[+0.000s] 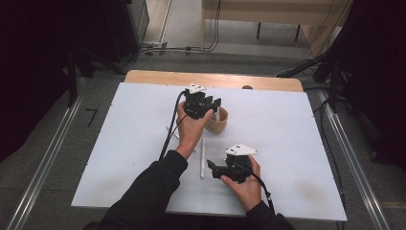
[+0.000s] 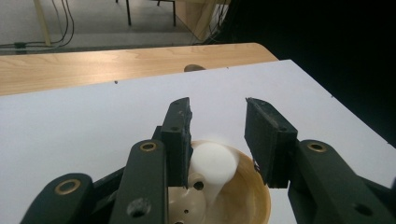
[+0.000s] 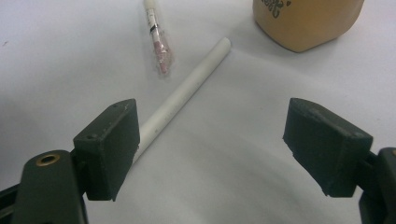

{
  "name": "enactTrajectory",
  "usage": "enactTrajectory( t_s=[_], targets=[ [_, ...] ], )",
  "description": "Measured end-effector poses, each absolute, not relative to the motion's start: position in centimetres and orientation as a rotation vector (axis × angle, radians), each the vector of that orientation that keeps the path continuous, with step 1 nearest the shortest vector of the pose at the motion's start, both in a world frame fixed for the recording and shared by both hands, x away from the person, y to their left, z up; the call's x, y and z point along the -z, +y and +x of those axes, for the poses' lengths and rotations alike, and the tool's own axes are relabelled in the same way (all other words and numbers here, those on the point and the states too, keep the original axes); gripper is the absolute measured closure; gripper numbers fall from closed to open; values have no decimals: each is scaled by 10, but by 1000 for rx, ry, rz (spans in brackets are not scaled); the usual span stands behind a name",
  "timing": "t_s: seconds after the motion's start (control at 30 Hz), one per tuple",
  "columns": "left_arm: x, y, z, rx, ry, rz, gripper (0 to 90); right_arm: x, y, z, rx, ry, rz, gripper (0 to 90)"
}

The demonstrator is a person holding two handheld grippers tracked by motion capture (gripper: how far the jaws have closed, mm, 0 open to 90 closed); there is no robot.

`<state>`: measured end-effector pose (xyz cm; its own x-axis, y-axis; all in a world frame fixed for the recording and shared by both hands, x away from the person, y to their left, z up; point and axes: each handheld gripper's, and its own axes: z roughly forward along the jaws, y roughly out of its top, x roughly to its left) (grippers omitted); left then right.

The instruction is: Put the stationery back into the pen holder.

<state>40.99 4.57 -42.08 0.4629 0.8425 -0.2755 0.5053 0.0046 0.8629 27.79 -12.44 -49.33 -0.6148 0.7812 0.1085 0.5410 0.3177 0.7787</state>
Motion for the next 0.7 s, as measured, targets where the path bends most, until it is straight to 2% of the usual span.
enactTrajectory(
  t_s=[0.4, 0.7],
  targets=[
    [414, 50, 405, -382, 1147, 1629, 445, 493, -123, 277, -1185, 2302, 1192, 170],
    [404, 59, 395, -351, 1111, 1615, 380, 494, -123, 277, -1182, 2302, 1190, 170]
  ],
)
